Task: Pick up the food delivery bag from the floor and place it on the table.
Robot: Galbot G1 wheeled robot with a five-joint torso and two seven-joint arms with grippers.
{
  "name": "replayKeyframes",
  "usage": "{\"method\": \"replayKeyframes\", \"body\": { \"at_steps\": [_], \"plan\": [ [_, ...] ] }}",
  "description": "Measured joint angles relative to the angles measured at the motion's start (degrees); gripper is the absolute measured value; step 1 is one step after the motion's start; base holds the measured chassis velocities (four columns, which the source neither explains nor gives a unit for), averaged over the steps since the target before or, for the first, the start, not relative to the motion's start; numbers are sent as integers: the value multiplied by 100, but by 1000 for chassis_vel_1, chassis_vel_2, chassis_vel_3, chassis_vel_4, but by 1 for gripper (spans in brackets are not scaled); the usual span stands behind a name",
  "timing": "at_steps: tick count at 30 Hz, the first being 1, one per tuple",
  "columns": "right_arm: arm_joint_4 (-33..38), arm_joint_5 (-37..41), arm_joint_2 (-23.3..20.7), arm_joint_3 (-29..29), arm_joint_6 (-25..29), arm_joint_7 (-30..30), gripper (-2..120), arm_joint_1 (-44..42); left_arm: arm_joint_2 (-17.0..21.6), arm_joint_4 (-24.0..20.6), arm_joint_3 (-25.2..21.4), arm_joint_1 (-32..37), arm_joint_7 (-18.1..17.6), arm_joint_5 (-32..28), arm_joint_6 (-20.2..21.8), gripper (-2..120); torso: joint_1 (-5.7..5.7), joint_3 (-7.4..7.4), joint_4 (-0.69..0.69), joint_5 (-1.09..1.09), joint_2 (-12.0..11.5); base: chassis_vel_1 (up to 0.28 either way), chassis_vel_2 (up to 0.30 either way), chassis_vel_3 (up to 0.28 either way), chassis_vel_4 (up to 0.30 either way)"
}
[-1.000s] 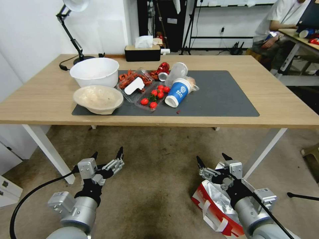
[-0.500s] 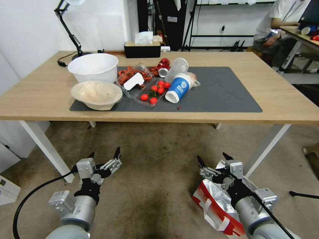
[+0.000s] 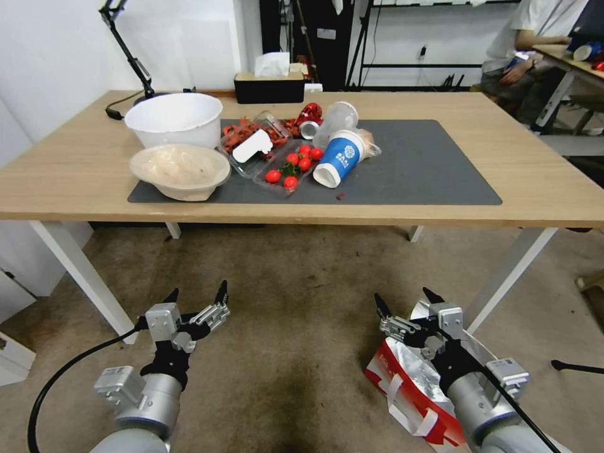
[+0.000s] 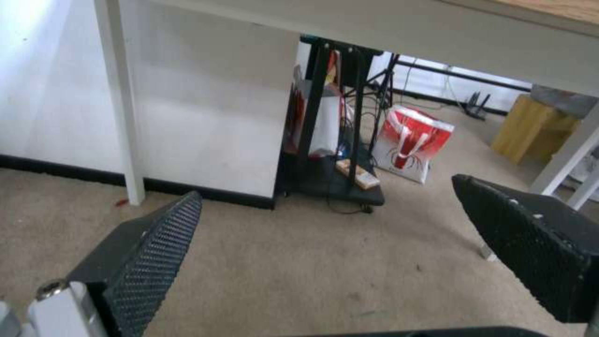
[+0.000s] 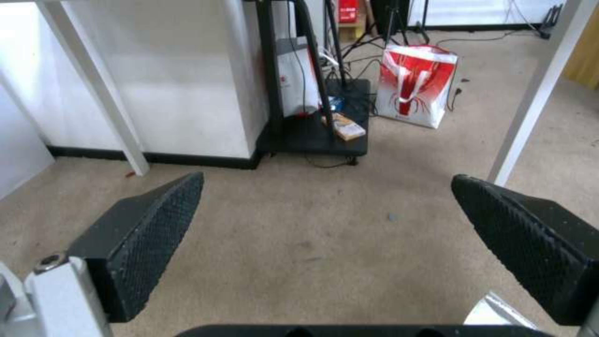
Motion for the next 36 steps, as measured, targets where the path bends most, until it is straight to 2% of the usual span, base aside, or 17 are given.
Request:
{"method": "replayKeyframes", "body": {
  "at_steps": [5,7,11,36],
  "plan": [
    [0,2,1,0,16,-2,100,-4,-16,17,13,0,14,21,-73,100,-35,-59,0,0,-96,0,0,0,0],
    [0,5,1,0,27,-7,100,-12,-25,50,28,3,34,31,-134,100,-75,-140,0,-1,-214,0,0,0,0],
    [16,4,18,0,28,-8,100,-23,-24,58,32,1,36,33,-151,100,-116,-205,0,0,-320,0,0,0,0],
    [45,-7,1,18,128,-16,100,-91,-27,49,40,44,53,124,-217,100,-299,-577,0,0,-877,0,0,0,0]
  ]
}}
